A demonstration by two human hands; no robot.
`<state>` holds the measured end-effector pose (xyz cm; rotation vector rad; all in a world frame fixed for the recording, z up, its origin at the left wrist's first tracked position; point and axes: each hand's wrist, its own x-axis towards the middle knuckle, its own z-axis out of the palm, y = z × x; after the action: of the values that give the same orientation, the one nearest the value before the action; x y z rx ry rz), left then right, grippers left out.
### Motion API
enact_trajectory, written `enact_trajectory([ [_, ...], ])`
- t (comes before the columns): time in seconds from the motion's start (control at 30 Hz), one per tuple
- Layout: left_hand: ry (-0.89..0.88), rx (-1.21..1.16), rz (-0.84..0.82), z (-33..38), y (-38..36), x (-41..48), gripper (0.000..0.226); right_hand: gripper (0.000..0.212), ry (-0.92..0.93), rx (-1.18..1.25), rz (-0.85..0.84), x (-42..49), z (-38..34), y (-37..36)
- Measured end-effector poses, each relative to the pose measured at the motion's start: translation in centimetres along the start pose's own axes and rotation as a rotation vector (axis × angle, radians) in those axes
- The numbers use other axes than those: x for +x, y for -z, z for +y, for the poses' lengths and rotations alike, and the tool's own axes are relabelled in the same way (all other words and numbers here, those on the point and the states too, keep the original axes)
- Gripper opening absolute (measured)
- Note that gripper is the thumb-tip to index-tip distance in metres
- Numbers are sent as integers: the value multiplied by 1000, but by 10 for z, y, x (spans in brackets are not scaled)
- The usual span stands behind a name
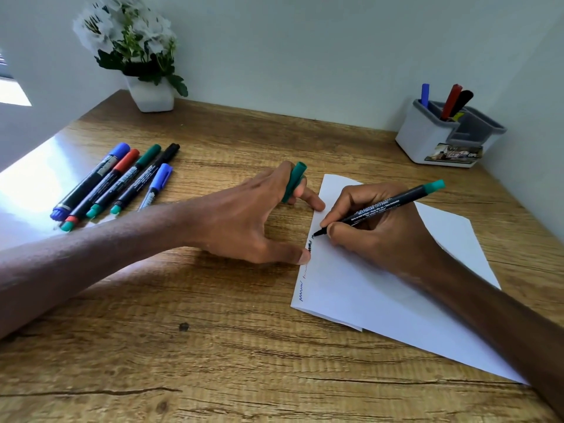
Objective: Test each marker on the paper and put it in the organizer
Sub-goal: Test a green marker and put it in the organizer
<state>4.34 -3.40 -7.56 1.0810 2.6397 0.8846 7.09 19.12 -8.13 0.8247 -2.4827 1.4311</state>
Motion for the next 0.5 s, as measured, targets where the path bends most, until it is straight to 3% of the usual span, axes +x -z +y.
enact_trajectory([
  [0.5, 25, -18, -7, 2, 1, -1, 70, 13, -61, 13, 21, 1, 3, 1],
])
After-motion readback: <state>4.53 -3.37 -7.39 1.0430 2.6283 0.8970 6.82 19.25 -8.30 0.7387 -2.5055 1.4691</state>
